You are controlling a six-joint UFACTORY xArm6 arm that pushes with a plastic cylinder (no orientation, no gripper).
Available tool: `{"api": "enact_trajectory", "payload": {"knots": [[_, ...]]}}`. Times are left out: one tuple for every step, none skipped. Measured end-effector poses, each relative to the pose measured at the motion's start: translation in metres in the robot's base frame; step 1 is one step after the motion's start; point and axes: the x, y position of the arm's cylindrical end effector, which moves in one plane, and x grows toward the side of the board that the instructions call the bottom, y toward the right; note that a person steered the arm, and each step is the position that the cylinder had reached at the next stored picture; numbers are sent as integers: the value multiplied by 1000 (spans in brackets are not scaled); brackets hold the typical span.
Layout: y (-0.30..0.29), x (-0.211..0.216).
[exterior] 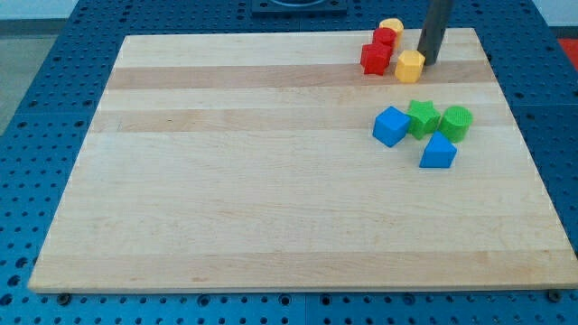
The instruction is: Move the yellow hexagon to the left side slightly
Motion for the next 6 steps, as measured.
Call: {"api": "enact_trajectory", "payload": {"knots": [[-47, 13], [-56, 37], [-53, 59], [-129, 53], [-183, 37], [-116, 48]]}}
